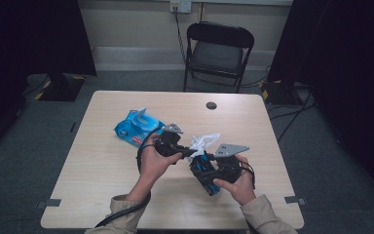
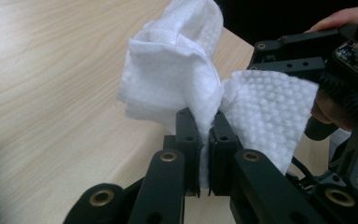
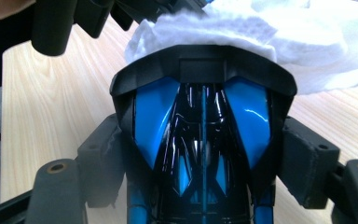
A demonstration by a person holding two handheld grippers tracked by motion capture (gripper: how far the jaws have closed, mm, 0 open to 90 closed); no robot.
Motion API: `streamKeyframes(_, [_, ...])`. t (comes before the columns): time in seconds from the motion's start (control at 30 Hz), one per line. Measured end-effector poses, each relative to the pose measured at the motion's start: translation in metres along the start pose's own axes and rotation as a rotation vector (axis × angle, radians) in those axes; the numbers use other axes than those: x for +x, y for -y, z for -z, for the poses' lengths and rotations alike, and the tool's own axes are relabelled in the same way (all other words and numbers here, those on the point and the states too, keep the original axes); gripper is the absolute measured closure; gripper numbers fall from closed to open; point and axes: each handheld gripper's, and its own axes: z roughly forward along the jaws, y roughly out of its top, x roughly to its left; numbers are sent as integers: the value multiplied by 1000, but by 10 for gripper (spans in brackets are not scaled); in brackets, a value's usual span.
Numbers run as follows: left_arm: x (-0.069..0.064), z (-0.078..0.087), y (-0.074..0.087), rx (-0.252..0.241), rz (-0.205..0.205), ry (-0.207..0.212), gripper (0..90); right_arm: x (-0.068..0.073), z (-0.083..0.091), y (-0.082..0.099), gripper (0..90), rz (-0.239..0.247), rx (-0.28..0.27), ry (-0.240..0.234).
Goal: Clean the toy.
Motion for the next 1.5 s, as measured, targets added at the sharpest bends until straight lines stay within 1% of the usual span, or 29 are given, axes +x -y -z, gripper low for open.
streamKeyframes(0.07, [0,1,2,11,-8,1,856,0,-1,1,255,-5,6,6])
streamKeyframes(0.17, [-1,3,4,8,-12,12,855,-2,-2,2,255,-7,16,26])
streamKeyframes(0.23, [-2,4,5,20,-22,10,855,-3,-2,2,255,-15,14,26])
streamKeyframes(0.37, [-3,7,9,25,-34,7,855,-2,-5,3,255,-7,26,28])
streamKeyframes(0.4, [-3,9,10,23,-31,14,855,-2,-5,2,255,-5,27,27])
streamKeyframes(0.47, [-3,10,11,22,-30,13,855,-2,-6,2,255,-6,28,31])
streamKeyframes(0.5, [-4,11,11,32,-37,17,855,-2,-6,2,255,-8,27,33])
streamKeyframes(0.53, [-5,12,12,30,-41,18,855,-3,-6,3,255,-11,28,41])
streamKeyframes(0.6, [-6,13,12,33,-50,21,855,-4,-5,3,255,-12,27,40])
streamKeyframes(0.63, [-7,13,12,32,-50,20,855,-4,-5,3,255,-16,27,42])
streamKeyframes(0.7, [-7,14,13,26,-49,24,856,-4,-5,3,255,-7,29,46])
streamKeyframes(0.77, [-7,16,14,23,-43,27,856,-4,-5,2,255,-11,30,40])
streamKeyframes(0.97, [-7,19,16,26,-43,42,855,-5,-5,3,255,-14,30,45])
streamKeyframes(1.03, [-7,19,17,28,-32,50,856,-5,-5,3,255,-17,30,49])
streamKeyframes(1.1, [-7,20,19,32,-33,54,856,-6,-4,3,255,-20,26,56])
streamKeyframes(1.2, [-8,20,21,30,-34,63,855,-8,-4,4,255,-29,21,56])
streamKeyframes(1.23, [-8,21,21,29,-40,63,856,-9,-4,4,255,-28,23,52])
streamKeyframes(1.33, [-8,23,21,27,-34,66,856,-8,-4,3,255,-30,22,54])
streamKeyframes(1.43, [-8,25,21,35,-28,76,856,-10,-1,3,255,-40,11,59])
streamKeyframes(1.5, [-9,26,22,49,-33,84,856,-12,1,2,255,-54,-2,54])
